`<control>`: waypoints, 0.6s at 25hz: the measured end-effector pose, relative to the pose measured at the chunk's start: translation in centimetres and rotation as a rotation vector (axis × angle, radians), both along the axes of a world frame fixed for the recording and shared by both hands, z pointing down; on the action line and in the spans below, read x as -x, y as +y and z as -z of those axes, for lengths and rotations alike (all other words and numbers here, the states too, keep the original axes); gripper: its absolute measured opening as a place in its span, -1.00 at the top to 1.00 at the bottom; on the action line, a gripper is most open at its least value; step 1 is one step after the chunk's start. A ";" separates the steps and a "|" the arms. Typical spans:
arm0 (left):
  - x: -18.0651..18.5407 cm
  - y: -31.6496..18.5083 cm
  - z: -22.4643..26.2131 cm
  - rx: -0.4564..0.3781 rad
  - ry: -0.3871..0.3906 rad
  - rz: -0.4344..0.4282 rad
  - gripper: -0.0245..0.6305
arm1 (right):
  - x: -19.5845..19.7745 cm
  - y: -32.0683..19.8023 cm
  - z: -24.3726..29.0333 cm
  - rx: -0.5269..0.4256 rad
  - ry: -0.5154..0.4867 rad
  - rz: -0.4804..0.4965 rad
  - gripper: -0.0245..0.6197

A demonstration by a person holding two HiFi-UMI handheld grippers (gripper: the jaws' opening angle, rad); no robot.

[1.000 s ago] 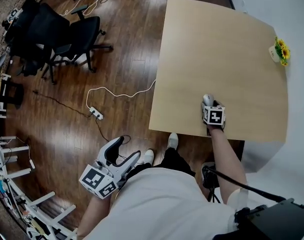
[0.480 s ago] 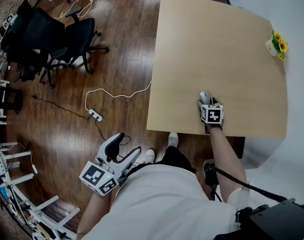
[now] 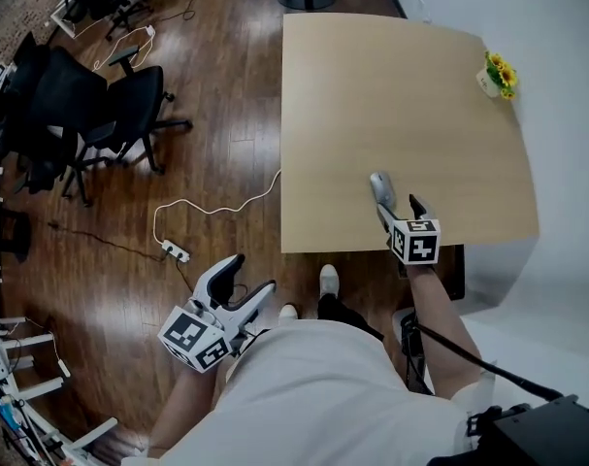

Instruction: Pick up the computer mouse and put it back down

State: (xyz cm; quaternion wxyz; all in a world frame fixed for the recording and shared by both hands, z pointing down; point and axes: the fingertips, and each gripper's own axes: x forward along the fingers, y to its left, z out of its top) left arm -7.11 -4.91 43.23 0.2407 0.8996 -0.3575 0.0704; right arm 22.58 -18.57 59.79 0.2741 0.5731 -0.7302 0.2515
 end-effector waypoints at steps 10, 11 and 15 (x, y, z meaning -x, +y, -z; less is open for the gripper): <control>1.8 3.3 1.6 -0.070 0.036 -0.101 0.05 | 3.7 13.6 12.0 -0.129 -0.018 0.003 -0.18; 2.1 3.7 1.6 -0.073 0.038 -0.105 0.05 | 4.0 15.0 12.7 -0.138 -0.018 0.000 -0.18; 3.5 5.7 1.2 -0.073 0.038 -0.123 0.05 | 5.0 20.2 14.2 -0.159 -0.033 -0.030 -0.18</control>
